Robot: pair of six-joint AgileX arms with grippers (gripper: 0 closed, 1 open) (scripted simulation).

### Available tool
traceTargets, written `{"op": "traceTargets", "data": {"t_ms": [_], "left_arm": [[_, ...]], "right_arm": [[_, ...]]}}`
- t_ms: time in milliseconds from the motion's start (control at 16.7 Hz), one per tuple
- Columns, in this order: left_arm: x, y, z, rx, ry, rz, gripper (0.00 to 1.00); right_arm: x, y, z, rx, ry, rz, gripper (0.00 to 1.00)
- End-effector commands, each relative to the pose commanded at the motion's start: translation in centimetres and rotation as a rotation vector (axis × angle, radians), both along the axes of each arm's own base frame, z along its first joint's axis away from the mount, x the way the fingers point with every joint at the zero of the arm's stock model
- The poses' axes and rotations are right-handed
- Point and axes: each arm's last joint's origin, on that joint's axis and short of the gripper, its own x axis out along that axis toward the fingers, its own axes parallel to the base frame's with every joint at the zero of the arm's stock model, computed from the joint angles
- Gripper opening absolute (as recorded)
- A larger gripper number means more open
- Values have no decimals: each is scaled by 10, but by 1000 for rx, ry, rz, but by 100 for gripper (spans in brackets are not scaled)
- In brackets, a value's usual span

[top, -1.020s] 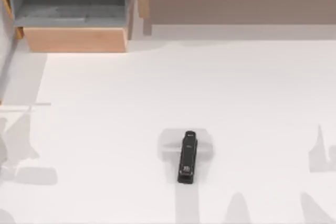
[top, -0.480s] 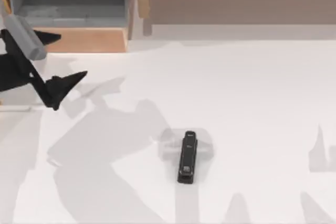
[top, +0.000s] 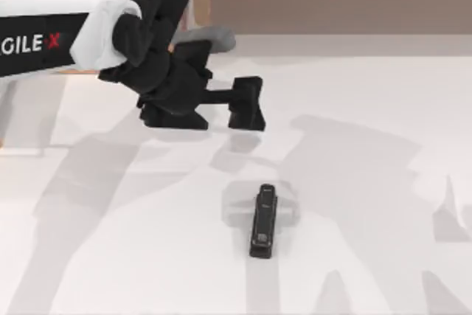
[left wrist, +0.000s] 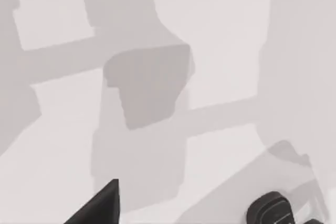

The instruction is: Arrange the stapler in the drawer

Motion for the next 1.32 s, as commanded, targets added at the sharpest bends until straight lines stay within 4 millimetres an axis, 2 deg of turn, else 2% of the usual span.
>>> {"op": "traceTargets", "data": {"t_ms": [120,240,360,480,660,960,1080,1320], "left_arm": [[-15,-41,10,148,131,75,100],[-34,-74,18,300,200,140,100],[-53,-98,23,432,223,189,100],[-68,-113,26,528,220,218,100],[-78,-123,27,588,209,232,100],[-77,-121,27,586,210,233,100],[-77,-122,14,592,212,231,100],[-76,-124,-27,581,204,233,100]], "right_arm": [[0,0,0,0,0,0,100],[0,0,0,0,0,0,100],[0,0,0,0,0,0,100],[0,0,0,0,0,0,100],[0,0,0,0,0,0,100],[0,0,0,0,0,0,100],[0,0,0,0,0,0,100],[0,0,0,0,0,0,100]]}}
